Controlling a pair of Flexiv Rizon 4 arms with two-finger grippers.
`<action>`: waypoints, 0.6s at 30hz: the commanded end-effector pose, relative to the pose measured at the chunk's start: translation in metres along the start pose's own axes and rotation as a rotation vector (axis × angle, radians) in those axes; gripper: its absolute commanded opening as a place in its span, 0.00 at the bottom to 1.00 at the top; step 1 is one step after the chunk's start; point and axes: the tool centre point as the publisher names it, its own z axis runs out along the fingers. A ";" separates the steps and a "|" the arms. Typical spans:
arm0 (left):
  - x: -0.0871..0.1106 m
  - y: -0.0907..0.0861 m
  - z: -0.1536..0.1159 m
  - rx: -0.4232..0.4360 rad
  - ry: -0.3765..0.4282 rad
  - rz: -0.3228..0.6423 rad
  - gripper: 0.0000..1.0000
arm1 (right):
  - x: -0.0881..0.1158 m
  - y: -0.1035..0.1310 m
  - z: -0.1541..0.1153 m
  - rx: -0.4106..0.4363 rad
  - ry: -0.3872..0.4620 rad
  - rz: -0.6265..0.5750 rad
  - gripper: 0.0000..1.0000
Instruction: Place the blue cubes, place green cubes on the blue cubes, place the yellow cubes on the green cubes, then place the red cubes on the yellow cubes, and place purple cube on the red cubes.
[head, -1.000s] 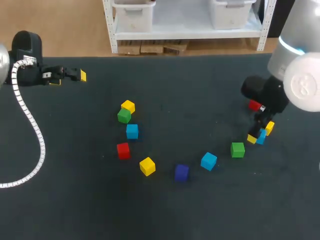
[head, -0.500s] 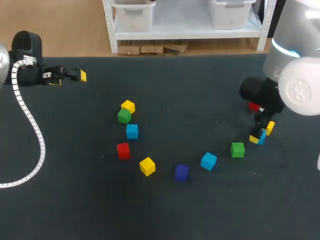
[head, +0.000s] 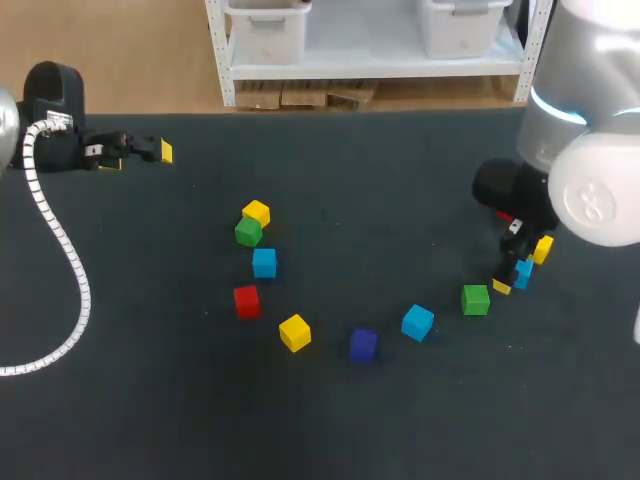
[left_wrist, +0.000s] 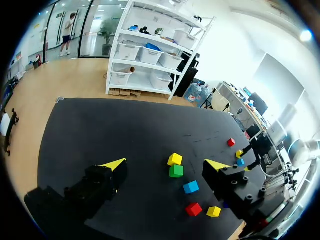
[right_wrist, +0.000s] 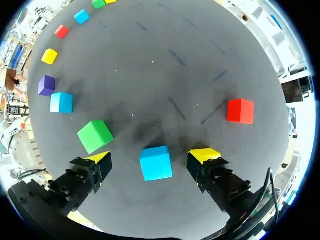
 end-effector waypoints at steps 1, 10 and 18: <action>0.001 0.002 0.000 0.012 -0.007 0.002 1.00 | 0.002 -0.001 0.004 0.017 -0.006 0.002 0.36; 0.001 0.002 0.000 0.012 -0.007 0.002 1.00 | 0.003 -0.003 0.005 0.035 -0.011 0.008 0.00; 0.001 0.002 0.000 0.012 -0.007 0.002 1.00 | 0.002 -0.002 -0.001 0.026 -0.040 -0.036 0.00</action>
